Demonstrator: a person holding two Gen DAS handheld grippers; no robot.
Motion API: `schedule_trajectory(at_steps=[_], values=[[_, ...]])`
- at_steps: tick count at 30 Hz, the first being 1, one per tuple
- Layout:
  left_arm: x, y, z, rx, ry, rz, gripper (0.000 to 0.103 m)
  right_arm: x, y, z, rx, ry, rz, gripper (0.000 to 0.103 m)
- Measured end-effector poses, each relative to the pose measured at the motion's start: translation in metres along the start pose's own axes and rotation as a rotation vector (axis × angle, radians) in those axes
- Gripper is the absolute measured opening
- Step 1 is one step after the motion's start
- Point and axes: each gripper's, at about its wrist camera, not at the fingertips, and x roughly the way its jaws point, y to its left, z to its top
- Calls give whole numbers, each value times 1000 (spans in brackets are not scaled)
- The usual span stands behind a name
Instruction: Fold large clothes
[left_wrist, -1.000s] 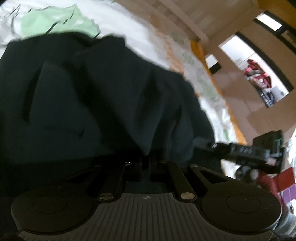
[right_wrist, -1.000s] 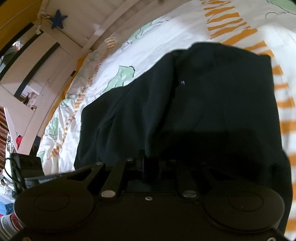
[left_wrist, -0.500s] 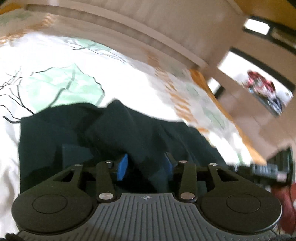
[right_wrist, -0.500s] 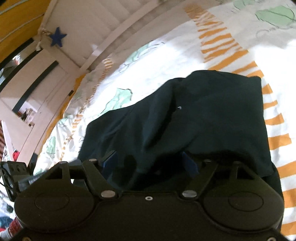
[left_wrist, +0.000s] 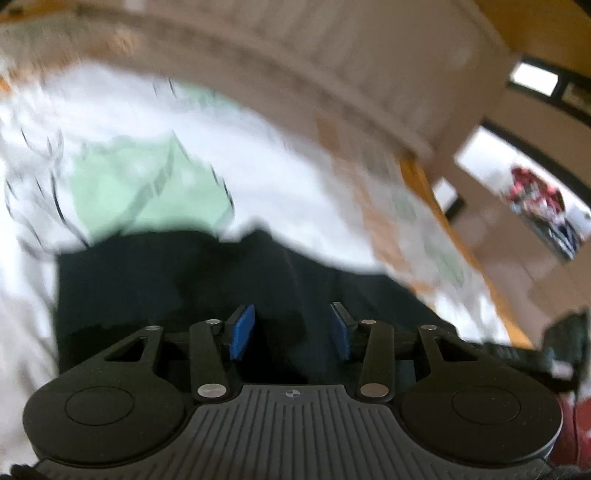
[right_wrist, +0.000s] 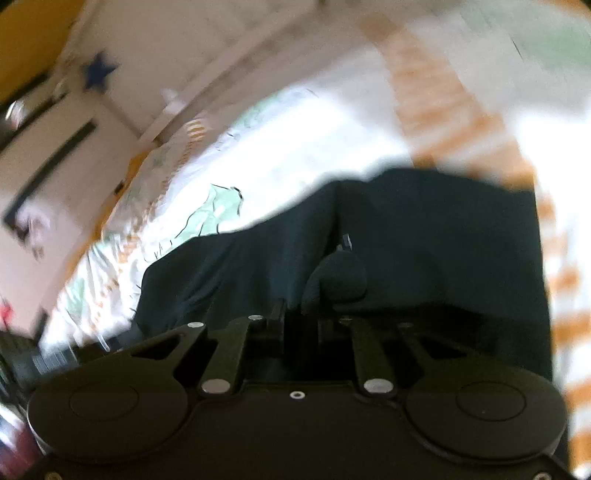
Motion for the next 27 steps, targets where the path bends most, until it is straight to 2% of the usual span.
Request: schedule_trajectory(at_steps=[2, 4, 8, 9, 13, 17, 20, 23, 27], values=[[-4, 6, 11, -28, -41, 23, 62, -11, 9, 7, -77, -58, 16, 25], [-2, 11, 17, -51, -54, 41, 65, -13, 9, 11, -114, -69, 6, 26], [16, 11, 14, -20, -13, 87, 66, 6, -11, -1, -92, 43, -72, 33], [22, 10, 11, -11, 10, 90, 66, 7, -15, -7, -77, 50, -74, 38], [29, 5, 3, 25, 44, 89, 66, 6, -20, -13, -43, 32, -62, 39], [31, -11, 2, 135, 43, 95, 67, 6, -15, -13, -72, 29, -71, 40], [38, -14, -3, 195, 64, 146, 67, 8, -17, -15, -56, 20, -64, 42], [48, -2, -8, 193, 111, 252, 69, 8, -14, -13, -55, 24, -56, 49], [49, 12, -11, 168, 131, 268, 69, 7, -5, -12, -71, 29, -23, 57]])
